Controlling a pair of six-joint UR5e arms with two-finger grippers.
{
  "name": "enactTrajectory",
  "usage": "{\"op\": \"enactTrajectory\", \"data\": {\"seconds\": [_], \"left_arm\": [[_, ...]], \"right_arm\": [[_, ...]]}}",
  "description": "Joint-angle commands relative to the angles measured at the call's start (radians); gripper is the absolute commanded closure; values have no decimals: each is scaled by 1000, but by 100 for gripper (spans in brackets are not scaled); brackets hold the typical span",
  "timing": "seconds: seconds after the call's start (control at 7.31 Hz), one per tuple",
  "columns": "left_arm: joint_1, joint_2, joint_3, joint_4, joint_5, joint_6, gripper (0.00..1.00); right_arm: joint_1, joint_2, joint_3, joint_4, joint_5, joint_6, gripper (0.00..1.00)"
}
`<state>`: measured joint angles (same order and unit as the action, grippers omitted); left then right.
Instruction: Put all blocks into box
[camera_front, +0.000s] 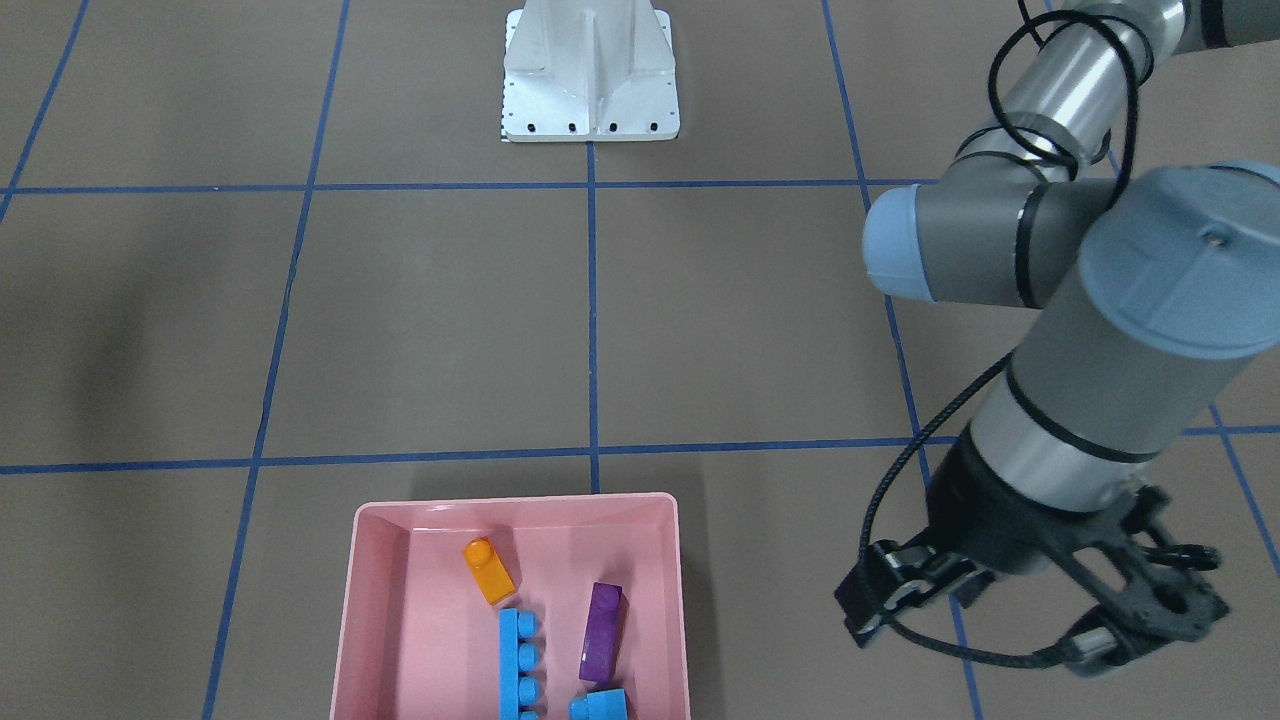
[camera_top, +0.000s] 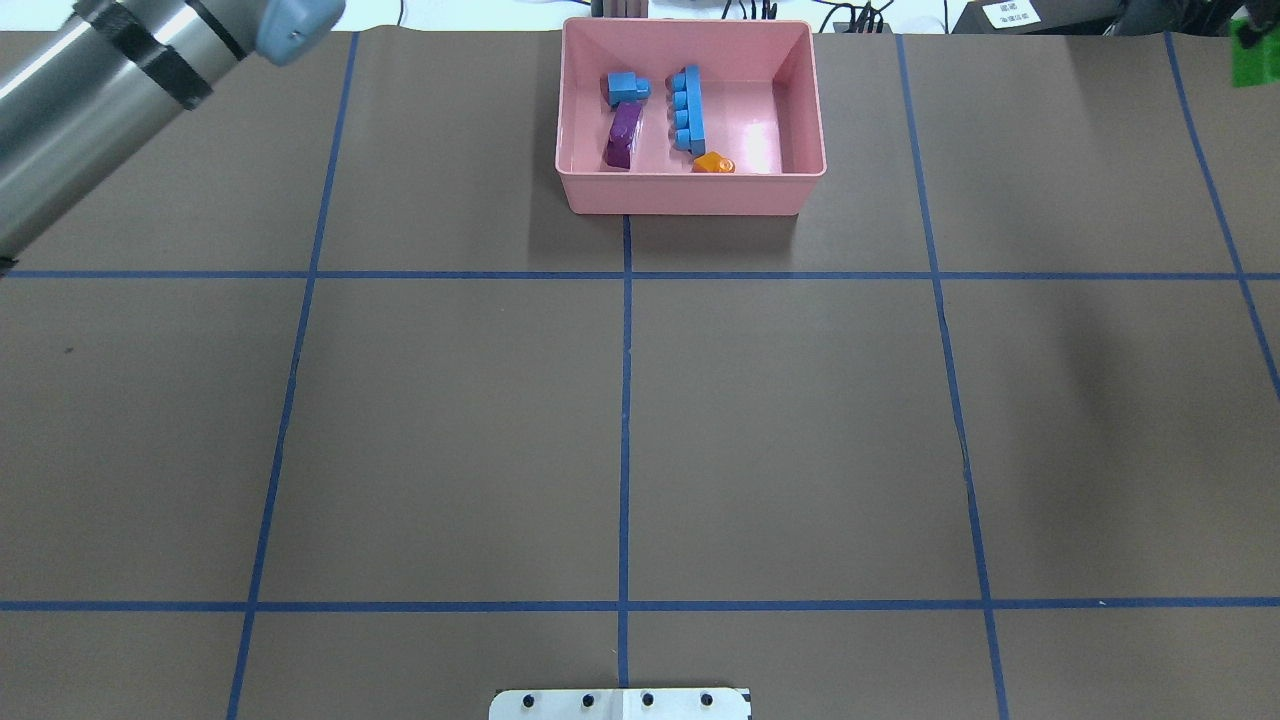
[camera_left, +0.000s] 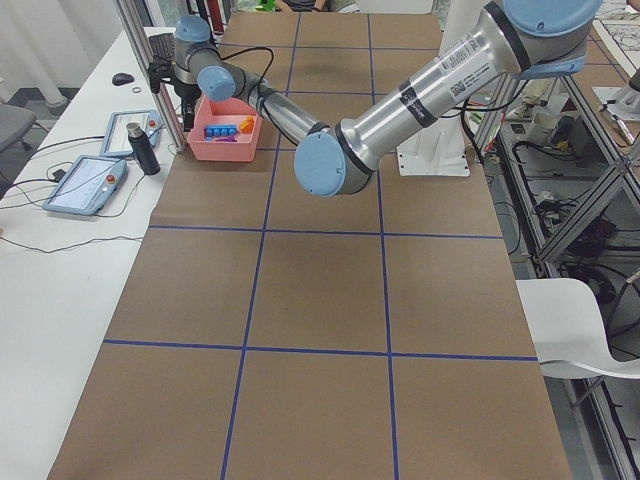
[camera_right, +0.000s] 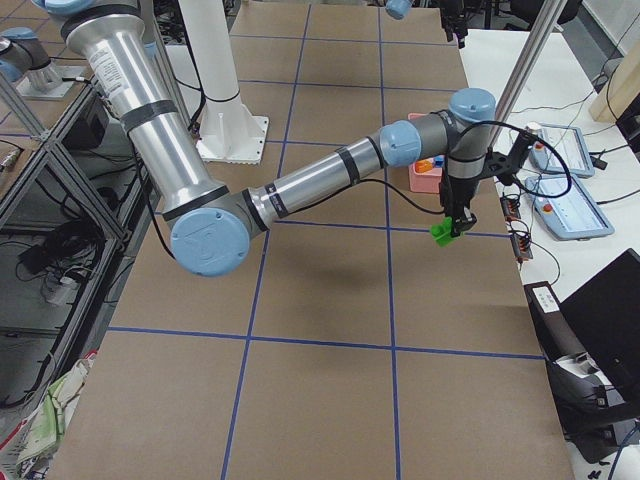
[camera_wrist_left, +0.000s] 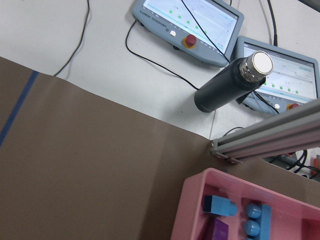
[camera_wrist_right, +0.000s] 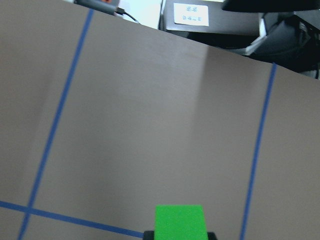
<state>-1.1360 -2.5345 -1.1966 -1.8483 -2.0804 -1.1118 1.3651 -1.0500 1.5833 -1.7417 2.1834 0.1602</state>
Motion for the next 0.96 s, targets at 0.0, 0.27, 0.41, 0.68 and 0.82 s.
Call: {"op": "enactTrajectory", "data": {"seconds": [0.0,0.27,0.41,0.68,0.82], "left_arm": [[-50,119,-139,99,12,147,0],[-68,187,-190,101,19,182,0],[-77,218,-213,101,25,184,0],[-76,270,-253,101,51,187,0],[-76,275,-255,101,62,207,0]], "right_arm": [[-198,169,-15,16,-7,306,100],[-332,305,-116,78,-100,482,100],[-377,376,-273,237,-126,592,100],[-414,416,-449,428,-212,656,100],[-417,416,-457,430,-212,657,100]]}}
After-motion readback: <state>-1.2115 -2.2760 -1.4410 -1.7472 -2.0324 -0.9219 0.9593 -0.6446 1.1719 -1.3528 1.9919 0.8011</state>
